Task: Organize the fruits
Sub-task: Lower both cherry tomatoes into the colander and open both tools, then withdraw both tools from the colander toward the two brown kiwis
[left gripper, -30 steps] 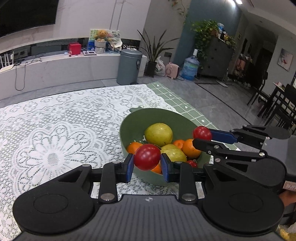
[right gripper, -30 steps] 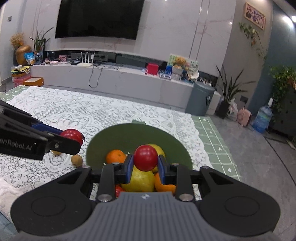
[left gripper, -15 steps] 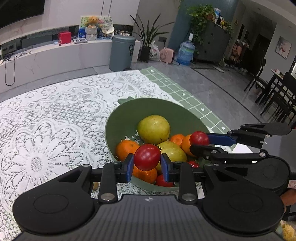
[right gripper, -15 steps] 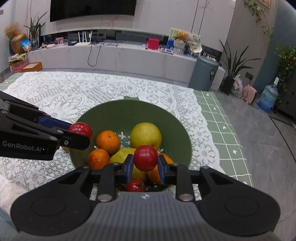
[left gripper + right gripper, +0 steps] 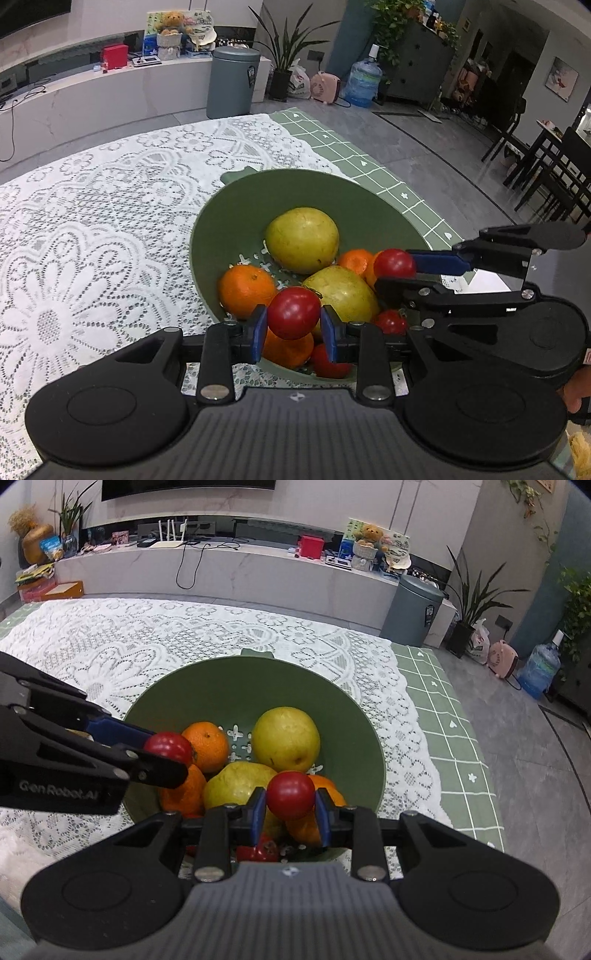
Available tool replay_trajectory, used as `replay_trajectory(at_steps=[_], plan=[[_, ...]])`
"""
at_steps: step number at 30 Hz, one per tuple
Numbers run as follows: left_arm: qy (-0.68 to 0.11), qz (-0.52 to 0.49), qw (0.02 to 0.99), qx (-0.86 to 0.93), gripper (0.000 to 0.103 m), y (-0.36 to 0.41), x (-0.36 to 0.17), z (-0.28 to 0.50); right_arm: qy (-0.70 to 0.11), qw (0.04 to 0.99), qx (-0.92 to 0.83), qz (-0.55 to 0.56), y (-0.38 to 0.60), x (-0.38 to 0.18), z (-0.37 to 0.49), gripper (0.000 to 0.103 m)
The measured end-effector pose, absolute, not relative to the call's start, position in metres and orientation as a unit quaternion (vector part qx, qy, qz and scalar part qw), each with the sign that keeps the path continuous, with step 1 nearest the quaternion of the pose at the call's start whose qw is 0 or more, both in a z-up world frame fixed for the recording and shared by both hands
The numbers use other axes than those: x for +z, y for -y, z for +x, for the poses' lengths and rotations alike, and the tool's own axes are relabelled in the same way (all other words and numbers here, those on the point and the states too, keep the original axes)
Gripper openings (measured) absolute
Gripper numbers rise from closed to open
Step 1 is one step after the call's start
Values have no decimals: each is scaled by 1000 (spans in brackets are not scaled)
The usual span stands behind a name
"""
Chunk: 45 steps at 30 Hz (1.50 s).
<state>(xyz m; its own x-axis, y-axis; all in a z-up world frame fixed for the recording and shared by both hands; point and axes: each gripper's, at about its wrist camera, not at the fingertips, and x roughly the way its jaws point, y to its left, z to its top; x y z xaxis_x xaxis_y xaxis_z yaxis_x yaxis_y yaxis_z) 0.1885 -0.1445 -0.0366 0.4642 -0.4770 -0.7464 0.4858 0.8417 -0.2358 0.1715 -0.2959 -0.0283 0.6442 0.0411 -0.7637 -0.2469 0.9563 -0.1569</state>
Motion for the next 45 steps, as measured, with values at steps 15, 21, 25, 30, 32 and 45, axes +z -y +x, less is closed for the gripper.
replay_trajectory(at_steps=[15, 21, 25, 30, 32, 45], plan=[[-439, 20, 852, -283, 35, 149, -43, 192, -413, 895, 91, -143, 289, -32, 176, 25], [-441, 17, 851, -286, 40, 149, -42, 192, -412, 893, 93, -155, 284, -33, 176, 26], [-440, 16, 852, -284, 44, 149, -39, 191, -412, 893, 93, -152, 285, -33, 175, 25], [-431, 5, 858, -279, 58, 142, -31, 191, -410, 897, 94, -139, 287, -30, 176, 25], [-429, 1, 860, -275, 59, 140, -27, 191, -406, 898, 97, -139, 286, -28, 177, 26], [-403, 4, 885, -233, 62, 118, -9, 185, -422, 892, 103, -125, 275, -33, 186, 26]])
